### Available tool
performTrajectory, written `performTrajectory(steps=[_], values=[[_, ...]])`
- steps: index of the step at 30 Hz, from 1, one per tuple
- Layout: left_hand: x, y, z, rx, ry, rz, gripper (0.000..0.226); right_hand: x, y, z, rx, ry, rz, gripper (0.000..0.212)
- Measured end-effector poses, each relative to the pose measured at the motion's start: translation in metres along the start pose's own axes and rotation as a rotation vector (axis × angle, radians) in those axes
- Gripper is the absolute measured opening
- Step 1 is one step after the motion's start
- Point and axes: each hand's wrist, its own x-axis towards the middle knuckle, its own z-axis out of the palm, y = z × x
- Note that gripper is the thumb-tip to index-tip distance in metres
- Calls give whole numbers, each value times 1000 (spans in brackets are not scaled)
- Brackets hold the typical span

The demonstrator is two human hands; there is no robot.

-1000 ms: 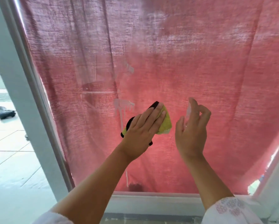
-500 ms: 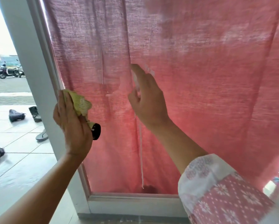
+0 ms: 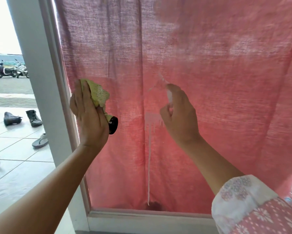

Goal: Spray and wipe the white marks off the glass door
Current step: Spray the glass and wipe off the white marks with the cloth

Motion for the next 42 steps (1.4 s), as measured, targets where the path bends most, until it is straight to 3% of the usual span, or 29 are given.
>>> performTrajectory(steps=[7,12,15,19,24,26,30,35,38,42], values=[[29,25,37,83,61,-21,67,2,22,-16,-152,166,-77,59],[-29,3,44,237,-219,406,61,-2,38,-25,-217,163,-52,62],[-30,-3,38,278,-270,445,59,-7,47,-30,-256,148,-31,63],[2,19,39,259,-174,345,58,-5,53,-34,-288,166,-20,63],[25,64,62,182,61,11,65,-7,58,-33,-321,220,-6,62],[13,62,67,190,29,112,62,-11,61,-32,-321,240,3,59],[-5,41,59,225,-182,587,61,-22,67,-33,-290,226,-12,59],[20,36,43,298,-292,695,55,-25,70,-35,-279,192,0,55],[36,49,47,283,-208,600,56,-26,69,-34,-253,177,2,53],[58,100,72,193,-4,205,63,-26,70,-37,-246,172,-5,51]])
